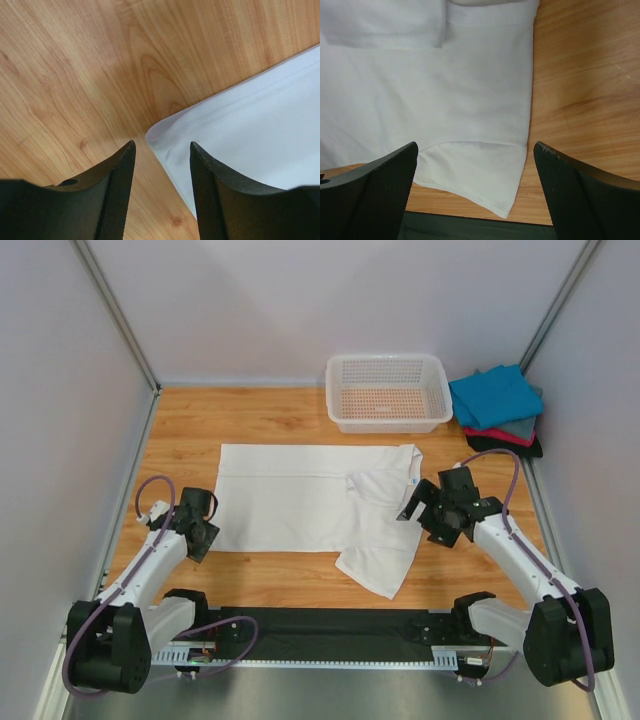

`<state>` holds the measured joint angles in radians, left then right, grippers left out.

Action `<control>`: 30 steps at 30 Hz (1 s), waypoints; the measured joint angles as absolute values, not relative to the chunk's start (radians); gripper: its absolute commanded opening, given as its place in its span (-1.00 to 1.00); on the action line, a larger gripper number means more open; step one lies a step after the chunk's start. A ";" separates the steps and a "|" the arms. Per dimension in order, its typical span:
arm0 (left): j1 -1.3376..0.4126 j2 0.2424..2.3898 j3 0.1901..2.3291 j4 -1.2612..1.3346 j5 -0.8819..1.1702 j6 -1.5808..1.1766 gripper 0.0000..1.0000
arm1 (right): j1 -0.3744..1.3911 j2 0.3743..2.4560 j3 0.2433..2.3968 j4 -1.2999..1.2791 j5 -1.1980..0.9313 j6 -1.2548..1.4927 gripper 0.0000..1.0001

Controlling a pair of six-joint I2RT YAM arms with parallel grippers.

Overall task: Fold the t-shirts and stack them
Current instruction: Fold the tshirt

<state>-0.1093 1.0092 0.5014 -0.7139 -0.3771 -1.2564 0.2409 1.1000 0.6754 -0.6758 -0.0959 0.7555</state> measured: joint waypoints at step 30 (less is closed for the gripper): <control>-0.103 0.936 0.410 -0.680 -0.422 -1.301 -1.00 | 0.249 0.971 0.567 -0.886 -0.152 0.814 1.00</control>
<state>-0.1028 0.9360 0.4099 -0.6800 -0.4217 -1.3014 0.2493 0.9710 0.5667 -0.8856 -0.1520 0.8139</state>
